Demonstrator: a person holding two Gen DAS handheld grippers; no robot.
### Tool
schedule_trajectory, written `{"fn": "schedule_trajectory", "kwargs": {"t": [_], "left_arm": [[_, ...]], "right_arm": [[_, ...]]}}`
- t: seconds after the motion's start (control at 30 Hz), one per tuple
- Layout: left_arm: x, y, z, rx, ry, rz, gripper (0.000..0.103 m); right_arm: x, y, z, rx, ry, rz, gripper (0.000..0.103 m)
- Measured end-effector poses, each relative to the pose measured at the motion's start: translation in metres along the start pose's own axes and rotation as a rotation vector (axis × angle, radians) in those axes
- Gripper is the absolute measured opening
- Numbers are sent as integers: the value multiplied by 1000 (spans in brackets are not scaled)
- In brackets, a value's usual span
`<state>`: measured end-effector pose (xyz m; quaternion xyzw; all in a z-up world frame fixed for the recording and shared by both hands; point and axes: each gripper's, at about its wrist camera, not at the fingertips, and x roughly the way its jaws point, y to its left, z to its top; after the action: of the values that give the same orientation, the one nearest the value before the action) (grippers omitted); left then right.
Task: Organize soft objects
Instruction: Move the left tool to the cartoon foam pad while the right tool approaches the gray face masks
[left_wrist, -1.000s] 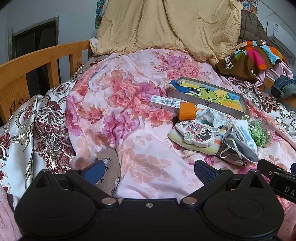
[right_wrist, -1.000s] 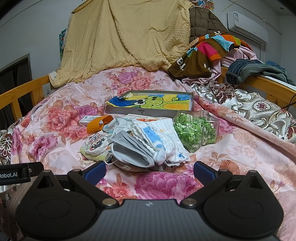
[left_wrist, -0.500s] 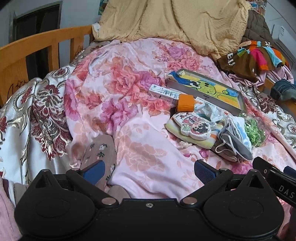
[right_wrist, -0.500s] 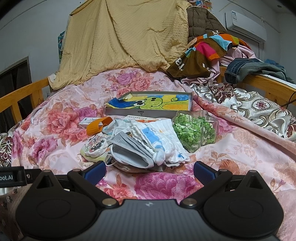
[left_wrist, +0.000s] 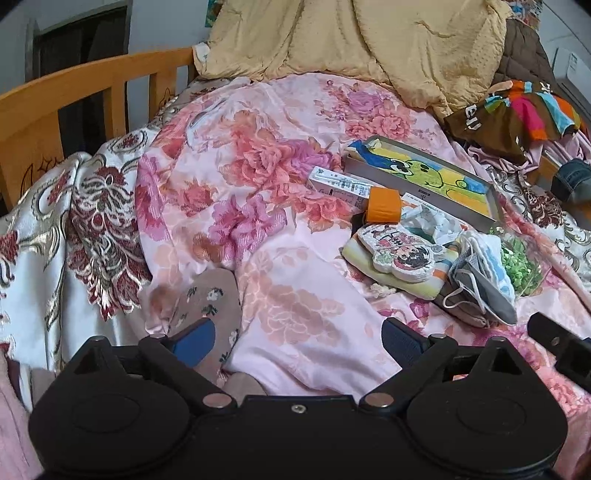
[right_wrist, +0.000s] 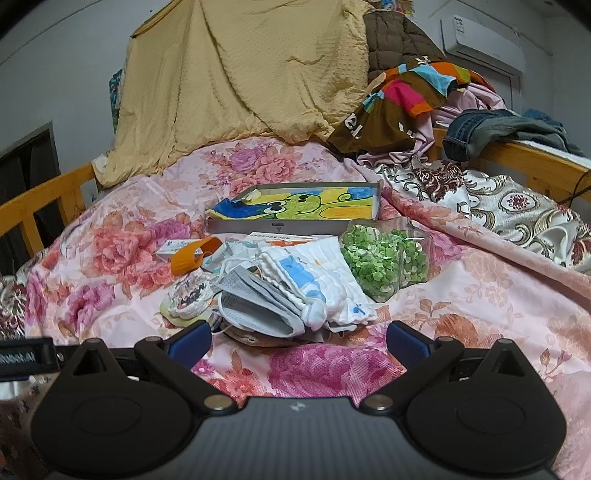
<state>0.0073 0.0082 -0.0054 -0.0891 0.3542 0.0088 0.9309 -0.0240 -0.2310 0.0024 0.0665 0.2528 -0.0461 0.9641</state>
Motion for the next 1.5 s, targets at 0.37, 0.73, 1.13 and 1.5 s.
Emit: {"fn": "schedule_trajectory", "kwargs": {"t": [0.37,0.73,1.13,1.5], "left_arm": [[19,-6,11,34,-29,48,97],[49,-12,41,100,-157,-126,101],[109,-23,68,248,-36,-410,102],[144,-34,66,208,101,-570,102]], "right_arm": [[29,-13,18,78,78,92,103],[56,-8,42,-136,58,200,103],[72,14,34,-384,60,218,103],[88,35,17,-511,115,216,87]]}}
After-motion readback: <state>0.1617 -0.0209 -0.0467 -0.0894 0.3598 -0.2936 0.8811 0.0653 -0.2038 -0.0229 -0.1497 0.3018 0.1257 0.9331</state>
